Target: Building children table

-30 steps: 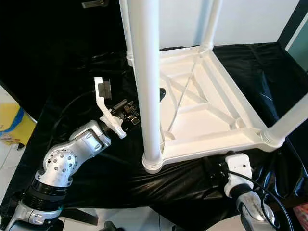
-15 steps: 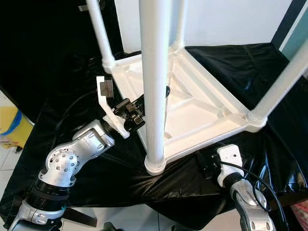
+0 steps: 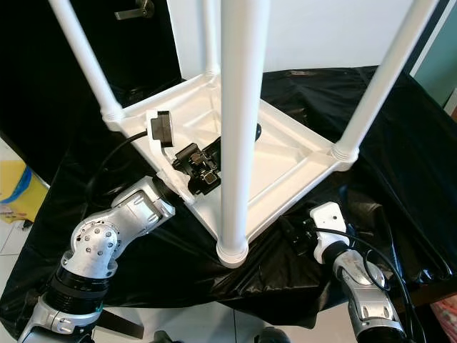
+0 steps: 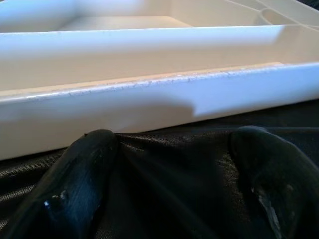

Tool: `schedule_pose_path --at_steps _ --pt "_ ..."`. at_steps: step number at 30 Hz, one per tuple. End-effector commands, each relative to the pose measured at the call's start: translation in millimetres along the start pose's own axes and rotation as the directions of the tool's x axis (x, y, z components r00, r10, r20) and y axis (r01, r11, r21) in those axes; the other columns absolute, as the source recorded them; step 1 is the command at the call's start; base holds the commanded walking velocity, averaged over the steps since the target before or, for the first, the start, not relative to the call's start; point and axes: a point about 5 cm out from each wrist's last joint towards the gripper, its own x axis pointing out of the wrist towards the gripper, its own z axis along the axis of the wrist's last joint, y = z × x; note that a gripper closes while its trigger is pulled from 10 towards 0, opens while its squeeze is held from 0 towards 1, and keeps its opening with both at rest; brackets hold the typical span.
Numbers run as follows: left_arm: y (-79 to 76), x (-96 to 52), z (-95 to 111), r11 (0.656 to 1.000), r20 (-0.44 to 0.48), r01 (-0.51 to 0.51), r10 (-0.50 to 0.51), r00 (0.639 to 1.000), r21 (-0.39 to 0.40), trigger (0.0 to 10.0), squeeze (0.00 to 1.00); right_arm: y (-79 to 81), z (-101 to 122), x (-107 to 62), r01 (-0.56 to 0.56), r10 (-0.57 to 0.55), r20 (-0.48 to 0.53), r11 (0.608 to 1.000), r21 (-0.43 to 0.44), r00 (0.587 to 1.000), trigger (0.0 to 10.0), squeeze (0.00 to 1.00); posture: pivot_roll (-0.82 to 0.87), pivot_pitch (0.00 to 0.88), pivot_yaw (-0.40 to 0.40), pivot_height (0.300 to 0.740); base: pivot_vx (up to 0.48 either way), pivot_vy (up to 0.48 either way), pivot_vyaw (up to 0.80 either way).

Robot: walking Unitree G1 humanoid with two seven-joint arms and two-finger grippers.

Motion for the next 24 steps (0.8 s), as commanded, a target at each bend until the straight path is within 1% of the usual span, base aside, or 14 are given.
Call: schedule_pose_path --at_steps 1,2,6,10,12,14,15,16,17,18,20,21,23,24 --pt "-45.2 0.1 -13 0.790 -0.057 0.611 -0.613 0.788 -0.054 10.0 0.00 10.1 6 7.9 -0.038 0.038 0.042 0.999 -0.011 0.998 10.0 0.00 -0.18 0.035 0.058 0.740 0.000 0.000 0.00" --pt "-45.2 0.1 -13 0.790 -0.057 0.611 -0.613 0.788 -0.054 10.0 0.00 10.1 6 7.9 -0.038 0.038 0.042 0.999 -0.011 0.998 10.0 0.00 -0.18 0.035 0.058 0.740 0.000 0.000 0.00" --pt "-40.7 -1.2 -11 0.804 -0.067 0.594 -0.594 0.802 -0.031 10.0 0.00 -5.3 2 -12.1 0.123 -0.123 0.056 0.992 -0.006 0.991 10.0 0.00 -0.19 0.040 0.053 0.740 0.000 0.000 0.00" --pt "-39.8 -1.8 -10 0.807 -0.068 0.590 -0.591 0.804 -0.029 10.0 0.00 -8.2 1 -16.9 0.158 -0.158 0.054 0.987 -0.004 0.986 10.0 0.00 -0.19 0.042 0.054 0.740 0.000 0.000 0.00" --pt "-38.5 -2.4 -10 0.810 -0.074 0.586 -0.586 0.807 -0.023 10.0 0.00 -12.3 0 -22.2 0.202 -0.201 0.053 0.979 -0.010 0.978 10.0 0.00 -0.19 0.046 0.056 0.740 0.000 0.000 0.00" --pt "-35.4 -3.0 -8 0.816 -0.082 0.578 -0.577 0.813 -0.018 10.0 0.00 -25.3 -2 -32.4 0.332 -0.331 0.045 0.943 -0.008 0.943 10.0 0.00 -0.20 0.054 0.066 0.740 0.000 0.000 0.00" --pt "-35.4 -3.0 -8 0.816 -0.082 0.578 -0.577 0.813 -0.018 10.0 0.00 -25.3 -2 -32.4 0.332 -0.331 0.045 0.943 -0.008 0.943 10.0 0.00 -0.20 0.054 0.066 0.740 0.000 0.000 0.00" --pt "-34.2 -2.3 -8 0.818 -0.086 0.574 -0.574 0.815 -0.017 10.0 0.00 -33.9 -2 -36.0 0.411 -0.410 0.051 0.911 -0.014 0.911 10.0 0.00 -0.20 0.059 0.070 0.740 0.000 0.000 0.00" --pt "-34.2 -2.3 -8 0.818 -0.086 0.574 -0.574 0.815 -0.017 10.0 0.00 -33.9 -2 -36.0 0.411 -0.410 0.051 0.911 -0.014 0.911 10.0 0.00 -0.20 0.059 0.070 0.740 0.000 0.000 0.00" --pt "-33.2 -1.6 -8 0.821 -0.092 0.571 -0.570 0.816 -0.017 10.0 0.00 -41.3 0 -37.9 0.480 -0.479 0.057 0.877 -0.003 0.876 10.0 0.00 -0.20 0.063 0.074 0.740 0.000 0.000 0.00" --pt "-33.2 -1.6 -8 0.821 -0.092 0.571 -0.570 0.816 -0.017 10.0 0.00 -41.3 0 -37.9 0.480 -0.479 0.057 0.877 -0.003 0.876 10.0 0.00 -0.20 0.063 0.074 0.740 0.000 0.000 0.00" --pt "-32.3 -1.2 -10 0.824 -0.102 0.567 -0.565 0.819 -0.015 10.0 0.00 -47.5 2 -38.7 0.542 -0.542 0.067 0.840 0.009 0.838 10.0 0.00 -0.20 0.067 0.076 0.740 0.000 0.000 0.00" --pt "-32.3 -1.2 -10 0.824 -0.102 0.567 -0.565 0.819 -0.015 10.0 0.00 -47.5 2 -38.7 0.542 -0.542 0.067 0.840 0.009 0.838 10.0 0.00 -0.20 0.067 0.076 0.740 0.000 0.000 0.00" --pt "-31.9 -1.4 -11 0.828 -0.116 0.561 -0.558 0.822 -0.010 10.0 0.00 -54.1 5 -37.2 0.619 -0.619 0.070 0.785 0.028 0.782 10.0 0.00 -0.20 0.071 0.080 0.740 0.000 0.000 0.00"
